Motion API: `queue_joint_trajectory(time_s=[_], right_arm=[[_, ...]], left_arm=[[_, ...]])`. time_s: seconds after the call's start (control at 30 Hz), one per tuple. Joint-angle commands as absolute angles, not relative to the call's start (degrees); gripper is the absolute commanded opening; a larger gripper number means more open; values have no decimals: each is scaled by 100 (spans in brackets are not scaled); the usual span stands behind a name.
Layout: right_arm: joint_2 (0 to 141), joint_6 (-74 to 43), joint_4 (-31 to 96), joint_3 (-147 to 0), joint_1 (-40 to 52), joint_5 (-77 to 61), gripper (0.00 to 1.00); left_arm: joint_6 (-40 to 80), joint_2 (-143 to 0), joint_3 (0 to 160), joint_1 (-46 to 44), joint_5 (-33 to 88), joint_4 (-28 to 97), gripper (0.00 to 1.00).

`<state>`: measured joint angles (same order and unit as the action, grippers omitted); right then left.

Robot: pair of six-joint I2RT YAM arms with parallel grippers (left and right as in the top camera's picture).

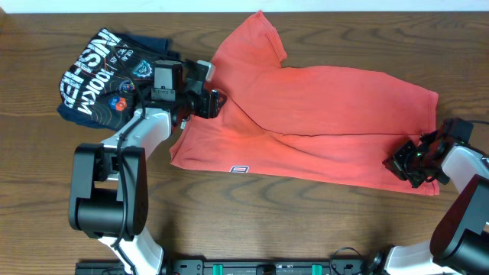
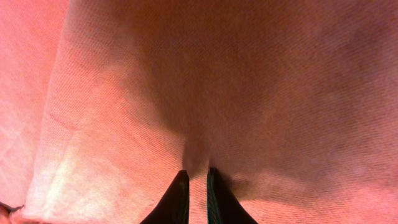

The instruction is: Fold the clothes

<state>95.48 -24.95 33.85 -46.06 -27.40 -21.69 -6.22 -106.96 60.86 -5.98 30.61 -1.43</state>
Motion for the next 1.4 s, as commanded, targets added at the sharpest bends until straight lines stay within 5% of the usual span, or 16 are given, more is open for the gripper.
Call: queue_joint_trajectory(time_s=[0.0, 0.3, 0.53, 1.1, 1.37], right_arm=[[9483, -2412, 3430, -4595, -2650, -2097, 11], [9483, -2414, 3367, -4595, -2650, -2097, 13], [9483, -2412, 3363, -4595, -2650, -2093, 15], [9483, -2416, 3459, -4595, -2648, -2099, 15], [9483, -2421, 3542, -4595, -2648, -2102, 15]], left_arm=[[-228, -10464, 6228, -493, 2499, -132, 68], [5, -10018, 6250, -735, 3157, 67, 68], [-12, -10018, 6250, -1343, 1839, 792, 64], [-410, -10980, 6250, -1769, 1678, -370, 65], [-375, -11428, 6250, -1772, 1594, -416, 51]])
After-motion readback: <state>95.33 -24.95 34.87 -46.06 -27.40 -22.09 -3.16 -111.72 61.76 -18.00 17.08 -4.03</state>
